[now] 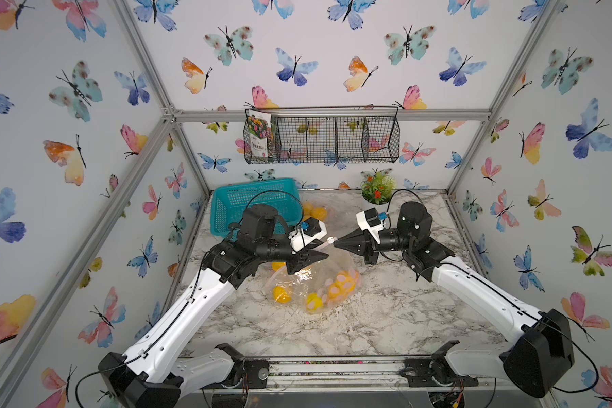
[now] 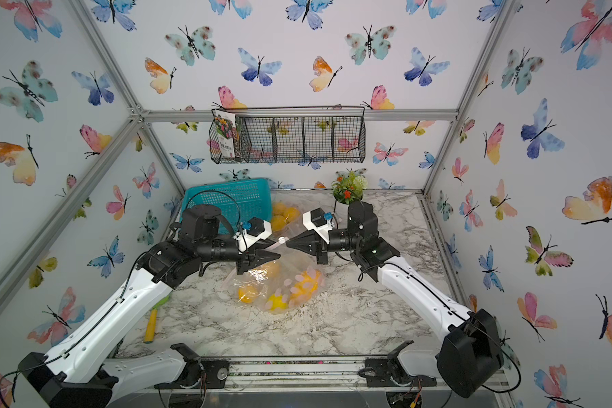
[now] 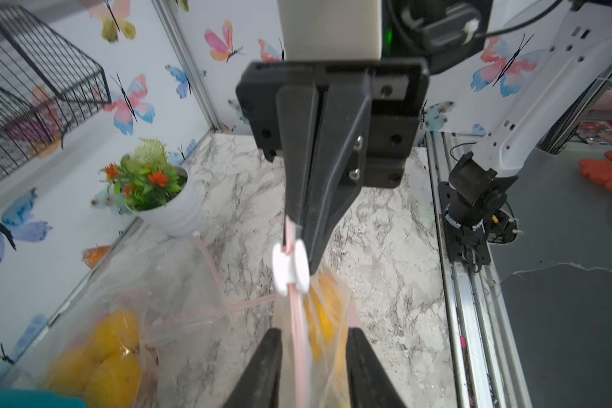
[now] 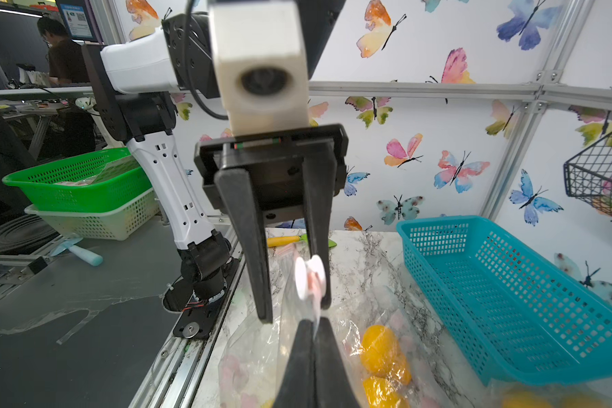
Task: Open the zip-top bag and take out the pear
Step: Unzip the zipper on the zipper food storage bag.
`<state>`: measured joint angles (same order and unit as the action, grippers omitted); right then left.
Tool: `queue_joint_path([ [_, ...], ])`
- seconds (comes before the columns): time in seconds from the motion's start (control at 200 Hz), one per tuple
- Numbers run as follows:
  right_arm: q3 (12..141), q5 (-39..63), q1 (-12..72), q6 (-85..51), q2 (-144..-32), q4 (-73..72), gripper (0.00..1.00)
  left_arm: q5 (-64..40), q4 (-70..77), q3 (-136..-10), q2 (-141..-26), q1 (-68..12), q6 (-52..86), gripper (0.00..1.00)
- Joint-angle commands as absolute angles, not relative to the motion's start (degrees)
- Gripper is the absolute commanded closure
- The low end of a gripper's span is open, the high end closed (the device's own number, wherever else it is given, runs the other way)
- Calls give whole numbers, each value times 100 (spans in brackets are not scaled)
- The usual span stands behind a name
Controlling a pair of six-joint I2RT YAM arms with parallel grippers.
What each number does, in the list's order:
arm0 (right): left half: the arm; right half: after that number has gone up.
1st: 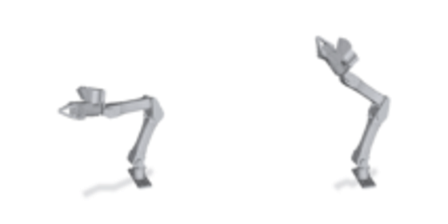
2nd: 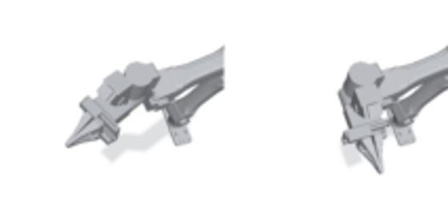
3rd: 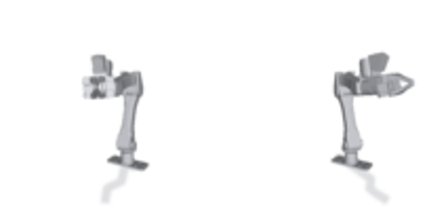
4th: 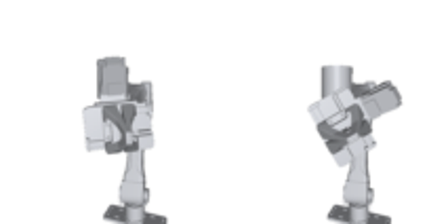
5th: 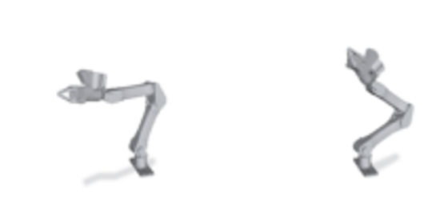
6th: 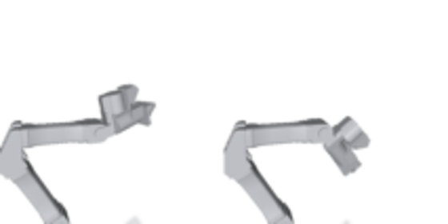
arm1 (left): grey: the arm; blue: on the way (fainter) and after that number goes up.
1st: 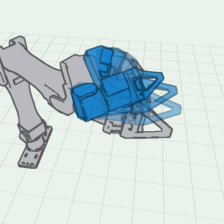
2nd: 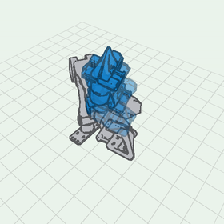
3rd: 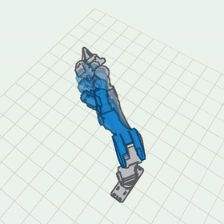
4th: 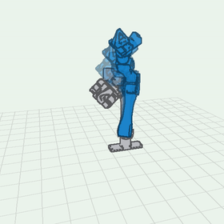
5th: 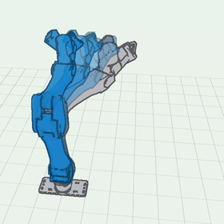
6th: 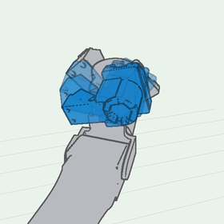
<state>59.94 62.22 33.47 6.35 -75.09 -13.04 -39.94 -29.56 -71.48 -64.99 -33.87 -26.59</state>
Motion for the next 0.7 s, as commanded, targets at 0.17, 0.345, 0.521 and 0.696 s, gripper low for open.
queue_joint_path([
  [0.17, 5957, 6345, 3401, 712, -7390, -1189, 97, -4614, -2268, -7331, -6617, -3410, -2173, 60],
  [0.345, 5952, 6346, 3419, 738, -7383, -1142, 97, -4729, -2212, -7445, -6758, -3410, -2111, 70],
  [0.521, 5949, 6307, 3423, 739, -7341, -1142, 97, -4509, -2280, -7436, -6863, -3411, -2151, 81],
  [0.696, 5914, 5999, 3426, 787, -7196, -1125, 97, -4328, -2585, -7388, -6872, -3410, -2364, 90],
])
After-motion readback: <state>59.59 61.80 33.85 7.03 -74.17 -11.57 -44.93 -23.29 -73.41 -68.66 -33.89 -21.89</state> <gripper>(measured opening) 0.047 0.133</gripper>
